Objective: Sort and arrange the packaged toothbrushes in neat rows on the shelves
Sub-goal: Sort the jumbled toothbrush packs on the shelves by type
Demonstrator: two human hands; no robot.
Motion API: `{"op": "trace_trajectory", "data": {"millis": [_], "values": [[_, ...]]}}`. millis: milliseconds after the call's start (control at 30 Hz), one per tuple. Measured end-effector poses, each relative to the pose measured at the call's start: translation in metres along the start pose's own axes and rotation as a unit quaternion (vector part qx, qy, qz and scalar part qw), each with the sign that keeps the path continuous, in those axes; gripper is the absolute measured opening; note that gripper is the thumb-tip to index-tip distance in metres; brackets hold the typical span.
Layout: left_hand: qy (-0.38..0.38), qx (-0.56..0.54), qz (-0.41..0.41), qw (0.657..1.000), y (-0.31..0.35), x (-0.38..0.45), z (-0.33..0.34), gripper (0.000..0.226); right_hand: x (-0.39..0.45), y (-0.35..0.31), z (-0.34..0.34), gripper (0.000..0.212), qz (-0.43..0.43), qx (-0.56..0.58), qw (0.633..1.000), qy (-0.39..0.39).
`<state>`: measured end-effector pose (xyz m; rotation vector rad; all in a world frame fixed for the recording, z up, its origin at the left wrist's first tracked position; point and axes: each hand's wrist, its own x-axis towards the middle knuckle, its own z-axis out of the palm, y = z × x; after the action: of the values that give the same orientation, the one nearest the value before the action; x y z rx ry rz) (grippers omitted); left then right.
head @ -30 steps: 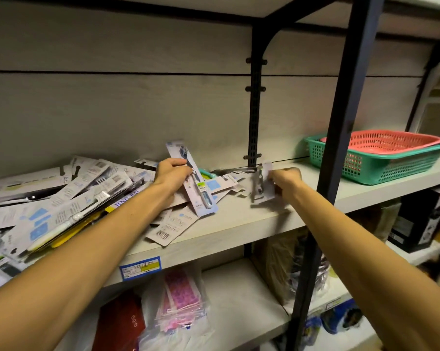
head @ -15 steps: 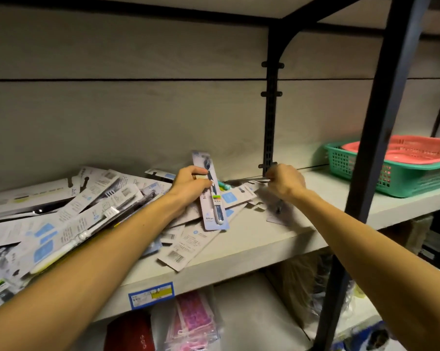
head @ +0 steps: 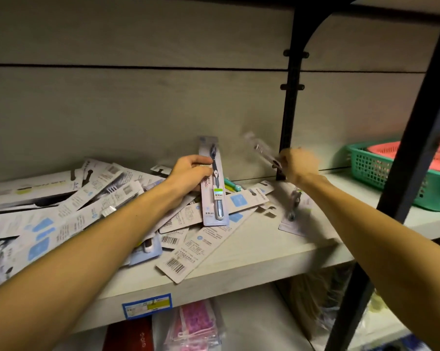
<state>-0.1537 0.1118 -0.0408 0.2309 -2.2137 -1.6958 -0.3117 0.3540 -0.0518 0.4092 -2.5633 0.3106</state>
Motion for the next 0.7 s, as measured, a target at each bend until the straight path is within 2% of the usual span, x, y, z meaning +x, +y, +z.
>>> {"op": "trace_trajectory", "data": {"millis": [133, 200, 300, 433, 600, 700], "values": [[0.011, -0.046, 0.017, 0.999, 0.02, -0.012, -0.004, 0.039, -0.004, -0.01, -0.036, 0.018, 0.028, 0.188, 0.979, 0.08], [0.015, -0.073, 0.028, 0.997, 0.03, -0.017, -0.009, 0.045, -0.013, -0.02, -0.053, 0.021, 0.037, 0.253, 0.962, 0.095], [0.0, -0.115, 0.047, 0.992, 0.045, -0.023, -0.018, 0.051, -0.027, -0.037, -0.076, 0.02, 0.042, 0.322, 0.94, 0.1], [-0.015, -0.133, 0.079, 0.988, 0.056, -0.033, -0.038, 0.051, -0.056, -0.06, -0.093, 0.017, 0.027, 0.448, 0.89, 0.084], [0.034, -0.174, 0.077, 0.981, 0.051, -0.059, -0.056, 0.059, -0.101, -0.088, -0.099, 0.019, 0.038, 0.573, 0.816, 0.067], [0.065, -0.18, 0.058, 0.98, 0.046, -0.087, -0.073, 0.06, -0.123, -0.108, -0.108, 0.019, 0.031, 0.607, 0.793, 0.046]]}}
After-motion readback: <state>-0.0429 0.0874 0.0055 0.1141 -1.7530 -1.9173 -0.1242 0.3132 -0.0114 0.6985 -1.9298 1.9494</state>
